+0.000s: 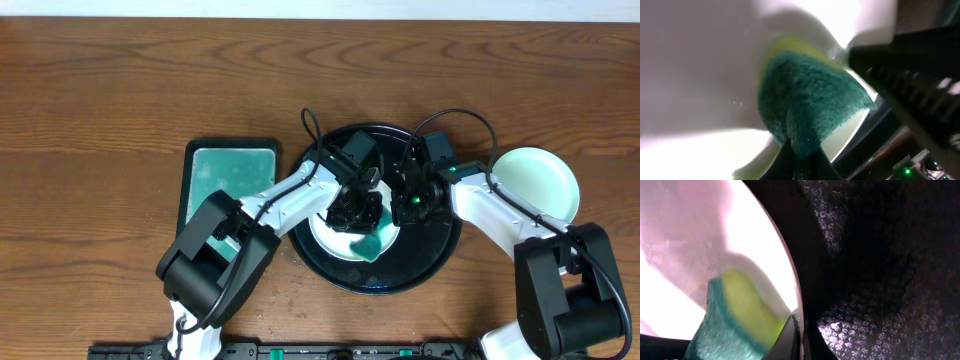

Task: Clean dirty plates on tray and stack at the side
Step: 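Scrub the white plate with the sponge while the right gripper holds it, then return the sponge to the water tray with the left gripper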

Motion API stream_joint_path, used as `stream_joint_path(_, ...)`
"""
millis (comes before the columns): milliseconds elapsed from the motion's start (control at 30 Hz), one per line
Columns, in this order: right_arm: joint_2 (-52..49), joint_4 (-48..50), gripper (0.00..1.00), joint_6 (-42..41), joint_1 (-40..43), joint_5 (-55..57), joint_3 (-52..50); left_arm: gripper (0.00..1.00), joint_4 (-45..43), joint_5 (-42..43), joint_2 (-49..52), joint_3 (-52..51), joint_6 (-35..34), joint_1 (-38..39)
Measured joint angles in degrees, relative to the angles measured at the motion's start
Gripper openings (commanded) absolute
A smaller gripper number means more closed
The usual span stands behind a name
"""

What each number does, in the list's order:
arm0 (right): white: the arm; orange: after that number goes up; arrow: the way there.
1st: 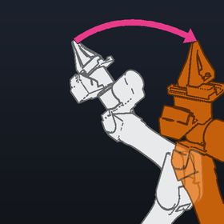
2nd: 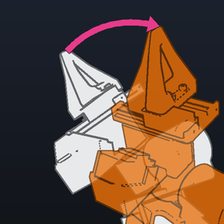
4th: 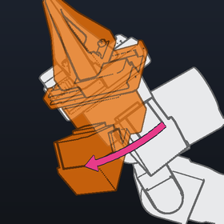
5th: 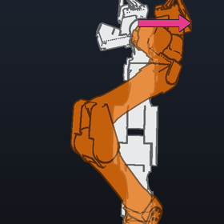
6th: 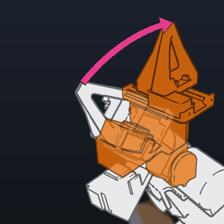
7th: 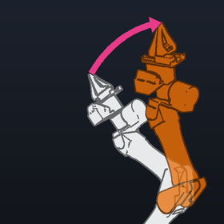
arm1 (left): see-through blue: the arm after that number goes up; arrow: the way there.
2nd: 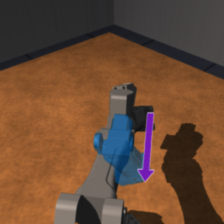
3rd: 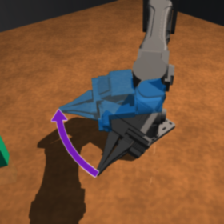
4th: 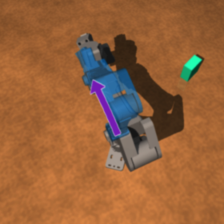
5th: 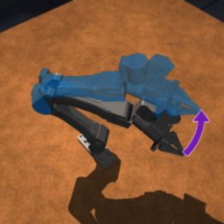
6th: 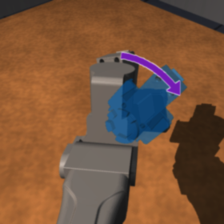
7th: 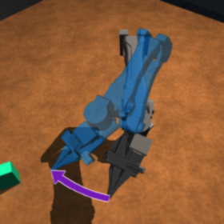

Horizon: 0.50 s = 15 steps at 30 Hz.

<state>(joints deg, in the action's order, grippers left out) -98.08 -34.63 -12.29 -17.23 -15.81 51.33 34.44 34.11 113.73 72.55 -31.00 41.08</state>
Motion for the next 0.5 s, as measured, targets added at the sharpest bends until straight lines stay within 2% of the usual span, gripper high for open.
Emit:
stream_joint_path(100,0.0,0.0,0.01,0.0,0.0,0.0,0.0,0.07,4.0,-4.0,-0.1,0.5,-0.2,0.1)
stream_joint_path(300,0.0,0.0,0.01,0.0,0.0,0.0,0.0,0.07,12.9,-19.8,-1.8,1.9,-1.9,0.7)
stream_joint_path(500,0.0,0.0,0.01,0.0,0.0,0.0,0.0,0.07,18.4,-30.6,-2.1,2.2,-4.0,-1.0)
